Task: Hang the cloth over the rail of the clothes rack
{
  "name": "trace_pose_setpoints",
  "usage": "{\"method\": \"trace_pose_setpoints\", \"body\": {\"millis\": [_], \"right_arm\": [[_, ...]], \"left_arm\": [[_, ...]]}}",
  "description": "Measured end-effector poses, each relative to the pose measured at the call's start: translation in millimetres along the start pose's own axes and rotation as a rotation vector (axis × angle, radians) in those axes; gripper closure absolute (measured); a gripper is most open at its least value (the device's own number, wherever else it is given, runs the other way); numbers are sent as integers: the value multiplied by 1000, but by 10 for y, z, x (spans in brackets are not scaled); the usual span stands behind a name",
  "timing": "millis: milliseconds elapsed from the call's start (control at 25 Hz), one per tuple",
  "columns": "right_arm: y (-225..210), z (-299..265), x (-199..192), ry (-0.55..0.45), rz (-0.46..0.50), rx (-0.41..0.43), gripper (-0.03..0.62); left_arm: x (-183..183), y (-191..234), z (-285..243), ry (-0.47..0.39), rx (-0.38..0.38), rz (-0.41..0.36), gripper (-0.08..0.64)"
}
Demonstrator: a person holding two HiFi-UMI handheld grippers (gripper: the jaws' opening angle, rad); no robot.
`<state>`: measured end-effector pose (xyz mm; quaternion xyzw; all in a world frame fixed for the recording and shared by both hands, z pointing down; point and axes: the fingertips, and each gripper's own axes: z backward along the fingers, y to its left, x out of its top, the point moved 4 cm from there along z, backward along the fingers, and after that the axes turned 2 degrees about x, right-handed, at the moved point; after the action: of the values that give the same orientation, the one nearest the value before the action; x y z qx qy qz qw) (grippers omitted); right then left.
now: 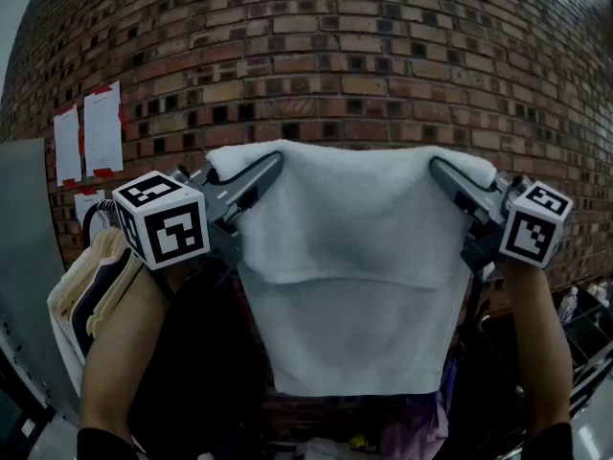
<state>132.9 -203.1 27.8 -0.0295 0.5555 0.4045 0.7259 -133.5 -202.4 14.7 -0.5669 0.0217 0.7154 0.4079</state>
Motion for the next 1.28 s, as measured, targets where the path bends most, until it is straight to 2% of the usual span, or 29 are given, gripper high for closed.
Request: {"method": "trace_pose_setpoints", "body": {"millis": [280, 520, 840, 960, 1040, 1120, 1200, 1280], "right_arm": [[-59, -217, 335, 5, 95, 10, 580], [-331, -539, 572, 6, 202, -2, 580], [-1091, -960, 482, 3, 281, 21, 580], [-1427, -1169, 336, 30, 284, 35, 580], [-1631, -1312, 168, 78, 272, 50, 580], [-1759, -1460, -118, 179, 258, 85, 580], [-1819, -1570, -484, 319, 239, 130, 580], [-1792, -1628, -889, 469, 201, 200, 578]], "left_arm": [[336, 306, -66, -40, 31, -44, 529], [586, 632, -294, -82, 84, -115, 529], [445, 1171, -928, -93, 177, -166, 529], [267, 1429, -1196, -75, 217, -153, 529], [81, 1610, -1353, -26, 231, -148, 529], [-167, 1783, -1468, 75, 220, -143, 529], [-530, 1884, -1570, 243, 162, -86, 529], [-953, 1891, -1627, 442, 68, -11, 529]]}}
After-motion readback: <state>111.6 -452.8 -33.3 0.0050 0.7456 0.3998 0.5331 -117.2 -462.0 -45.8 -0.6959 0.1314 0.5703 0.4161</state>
